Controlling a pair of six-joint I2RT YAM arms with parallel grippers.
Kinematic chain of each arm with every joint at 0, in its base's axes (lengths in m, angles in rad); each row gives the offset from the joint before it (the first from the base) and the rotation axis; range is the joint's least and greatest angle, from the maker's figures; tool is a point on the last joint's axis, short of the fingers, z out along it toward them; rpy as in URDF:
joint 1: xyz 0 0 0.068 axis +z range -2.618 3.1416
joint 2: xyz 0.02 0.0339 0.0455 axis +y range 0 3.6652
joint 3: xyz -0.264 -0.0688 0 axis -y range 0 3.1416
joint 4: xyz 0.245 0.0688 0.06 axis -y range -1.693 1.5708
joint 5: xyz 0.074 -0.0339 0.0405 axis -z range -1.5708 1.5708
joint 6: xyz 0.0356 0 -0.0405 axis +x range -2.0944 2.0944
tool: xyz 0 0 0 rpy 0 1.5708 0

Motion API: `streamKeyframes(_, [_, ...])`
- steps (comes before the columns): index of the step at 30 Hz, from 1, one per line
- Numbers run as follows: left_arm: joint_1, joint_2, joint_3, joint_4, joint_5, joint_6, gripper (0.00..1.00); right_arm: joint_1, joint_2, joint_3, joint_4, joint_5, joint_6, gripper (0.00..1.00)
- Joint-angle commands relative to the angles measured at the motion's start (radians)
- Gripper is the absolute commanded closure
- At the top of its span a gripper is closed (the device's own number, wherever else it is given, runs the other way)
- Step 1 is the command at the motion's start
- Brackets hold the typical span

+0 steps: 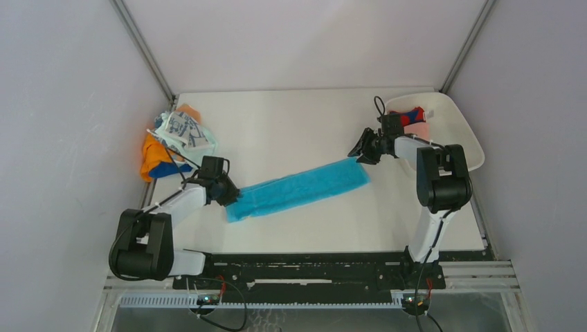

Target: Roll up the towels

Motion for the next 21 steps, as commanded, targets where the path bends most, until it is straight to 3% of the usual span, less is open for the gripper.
streamKeyframes(1, [0.011, -0.047, 0.003, -0.035, -0.012, 0.031, 0.67, 0.015, -0.041, 0.029, -0.019, 0.034, -0.067, 0.54])
streamKeyframes(9, [0.029, -0.181, 0.055, -0.151, -0.120, 0.066, 0.66, 0.091, -0.133, 0.024, -0.090, 0.069, -0.175, 0.52])
streamKeyframes(21, [0.076, -0.013, 0.109, -0.121, -0.125, 0.094, 0.69, 0.178, -0.181, -0.021, -0.101, 0.058, -0.219, 0.52])
